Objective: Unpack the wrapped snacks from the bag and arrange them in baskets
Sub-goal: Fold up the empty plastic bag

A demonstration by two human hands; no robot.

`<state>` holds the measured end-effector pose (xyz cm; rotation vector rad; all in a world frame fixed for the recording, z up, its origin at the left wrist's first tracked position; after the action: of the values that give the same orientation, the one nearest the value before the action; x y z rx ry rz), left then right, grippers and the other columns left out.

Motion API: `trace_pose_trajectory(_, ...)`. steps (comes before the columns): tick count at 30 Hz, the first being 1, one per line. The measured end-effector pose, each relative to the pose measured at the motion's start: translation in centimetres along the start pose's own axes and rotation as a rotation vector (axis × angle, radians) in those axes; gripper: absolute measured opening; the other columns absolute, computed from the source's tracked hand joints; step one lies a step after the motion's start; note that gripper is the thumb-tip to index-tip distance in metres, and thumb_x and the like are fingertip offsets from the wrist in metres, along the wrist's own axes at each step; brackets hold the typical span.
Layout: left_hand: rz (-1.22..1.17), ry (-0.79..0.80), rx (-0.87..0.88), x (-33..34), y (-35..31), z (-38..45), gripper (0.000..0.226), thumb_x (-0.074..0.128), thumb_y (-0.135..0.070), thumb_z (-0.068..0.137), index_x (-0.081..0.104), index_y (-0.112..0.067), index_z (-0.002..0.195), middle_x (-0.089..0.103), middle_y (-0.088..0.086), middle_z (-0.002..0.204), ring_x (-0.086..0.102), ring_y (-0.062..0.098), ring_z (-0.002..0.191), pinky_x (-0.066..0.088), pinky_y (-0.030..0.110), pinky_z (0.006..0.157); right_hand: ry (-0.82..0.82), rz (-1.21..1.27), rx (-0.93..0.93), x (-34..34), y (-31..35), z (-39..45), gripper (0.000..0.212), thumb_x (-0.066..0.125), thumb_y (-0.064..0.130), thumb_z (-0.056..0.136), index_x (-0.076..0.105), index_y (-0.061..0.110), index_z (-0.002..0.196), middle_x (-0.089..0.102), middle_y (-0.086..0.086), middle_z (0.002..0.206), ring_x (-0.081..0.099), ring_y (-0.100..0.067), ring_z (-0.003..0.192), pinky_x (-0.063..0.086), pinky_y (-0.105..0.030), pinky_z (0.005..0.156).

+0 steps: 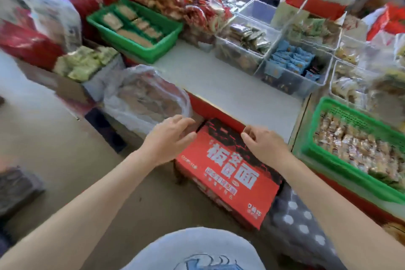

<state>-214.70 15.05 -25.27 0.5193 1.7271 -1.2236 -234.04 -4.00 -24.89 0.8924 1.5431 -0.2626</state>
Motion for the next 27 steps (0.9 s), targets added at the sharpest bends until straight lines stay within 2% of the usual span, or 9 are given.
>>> trace_pose_trajectory(2, -0.025, -0.041, -0.043, -1.8, 3.9, -1.1, 0.047, 0.046, -0.048, 0.102, 0.051, -0.024, 0.142, 0.051, -0.003, 0.139, 0.051, 0.020, 0.125, 0.043, 0.036, 0.096, -0.026, 0.027, -0.041, 1.2, 4.7, 1.7, 0.025, 0.046, 0.039, 0.102, 0.063, 0.021, 0.103, 0.063, 0.002, 0.095, 0.059, -0.020, 0.090, 0.046, -0.034, 0.074)
trace_pose_trajectory(7, -0.064, 0.001, -0.188, -3.3, 12.2, 0.3, 0.050, 0.048, -0.046, 0.102, 0.044, -0.024, 0.147, 0.045, -0.002, 0.144, 0.054, 0.019, 0.121, 0.048, 0.038, 0.095, 0.003, 0.129, -0.013, 5.6, 11.0, 5.4, 0.023, 0.047, 0.037, 0.101, 0.062, 0.020, 0.104, 0.062, -0.001, 0.100, 0.059, -0.021, 0.092, 0.052, -0.041, 0.078)
trace_pose_trajectory(12, -0.059, 0.092, -0.258, -3.3, 18.5, 4.3, 0.044, 0.044, -0.044, 0.103, 0.044, -0.027, 0.144, 0.045, -0.003, 0.140, 0.052, 0.019, 0.115, 0.047, 0.036, 0.087, 0.035, 0.237, 0.120, 10.4, 12.2, 12.5, 0.028, 0.050, 0.033, 0.101, 0.059, 0.018, 0.122, 0.057, 0.001, 0.109, 0.056, -0.016, 0.092, 0.050, -0.036, 0.077)
trace_pose_trajectory(15, -0.038, 0.144, -0.273, -3.8, 22.1, 7.7, 0.043, 0.043, -0.046, 0.103, 0.045, -0.029, 0.143, 0.045, -0.006, 0.140, 0.052, 0.017, 0.116, 0.049, 0.038, 0.090, 0.070, 0.352, 0.208, 13.3, 13.4, 19.2, 0.040, 0.054, 0.027, 0.099, 0.049, 0.012, 0.135, 0.053, -0.006, 0.126, 0.051, -0.017, 0.098, 0.042, -0.031, 0.078)
trace_pose_trajectory(18, -0.041, 0.219, -0.303, -4.4, 24.6, 11.3, 0.042, 0.044, -0.045, 0.103, 0.045, -0.030, 0.143, 0.046, -0.007, 0.139, 0.051, 0.015, 0.118, 0.048, 0.039, 0.093, 0.103, 0.522, 0.434, 16.0, 13.8, 25.8, 0.058, 0.063, 0.023, 0.095, 0.037, 0.006, 0.144, 0.044, -0.011, 0.140, 0.053, -0.027, 0.116, 0.043, -0.031, 0.082)
trace_pose_trajectory(21, -0.052, 0.273, -0.307, -4.7, 26.9, 14.7, 0.043, 0.044, -0.044, 0.104, 0.045, -0.028, 0.143, 0.045, -0.008, 0.140, 0.050, 0.013, 0.119, 0.046, 0.035, 0.094, 0.132, 0.639, 0.731, 18.8, 13.5, 30.8, 0.075, 0.069, 0.022, 0.090, 0.027, 0.003, 0.149, 0.041, -0.016, 0.147, 0.050, -0.035, 0.130, 0.049, -0.040, 0.095)
trace_pose_trajectory(24, -0.076, 0.319, -0.324, -4.9, 29.4, 16.8, 0.044, 0.044, -0.045, 0.104, 0.044, -0.029, 0.145, 0.044, -0.007, 0.142, 0.048, 0.014, 0.124, 0.045, 0.037, 0.098, 0.276, 0.648, 0.863, 20.8, 13.8, 33.2, 0.067, 0.069, 0.029, 0.093, 0.038, -0.001, 0.144, 0.056, -0.019, 0.128, 0.060, -0.035, 0.113, 0.050, -0.040, 0.085)
trace_pose_trajectory(26, -0.087, 0.323, -0.328, -5.3, 30.9, 18.3, 0.043, 0.045, -0.043, 0.103, 0.045, -0.029, 0.144, 0.043, -0.005, 0.144, 0.046, 0.015, 0.126, 0.044, 0.039, 0.101, 0.301, 0.650, 0.775, 20.8, 14.8, 34.7, 0.037, 0.068, 0.034, 0.093, 0.059, 0.004, 0.111, 0.058, -0.014, 0.098, 0.059, -0.028, 0.084, 0.046, -0.035, 0.069)
trace_pose_trajectory(27, -0.095, 0.319, -0.320, -5.6, 31.4, 19.2, 0.043, 0.047, -0.042, 0.103, 0.045, -0.029, 0.143, 0.042, -0.005, 0.144, 0.045, 0.016, 0.126, 0.043, 0.039, 0.101, 0.295, 0.661, 0.724, 20.3, 15.4, 35.2, 0.027, 0.069, 0.032, 0.091, 0.058, 0.008, 0.095, 0.054, -0.011, 0.090, 0.054, -0.025, 0.077, 0.040, -0.033, 0.065)
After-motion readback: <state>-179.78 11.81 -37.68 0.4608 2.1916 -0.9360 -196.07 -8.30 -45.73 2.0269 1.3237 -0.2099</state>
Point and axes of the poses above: each hand's wrist, its own z-axis towards the middle knuckle, its own x-axis out of the palm, y = z × x, the point moved 3 cm from there along z, towards the middle knuckle
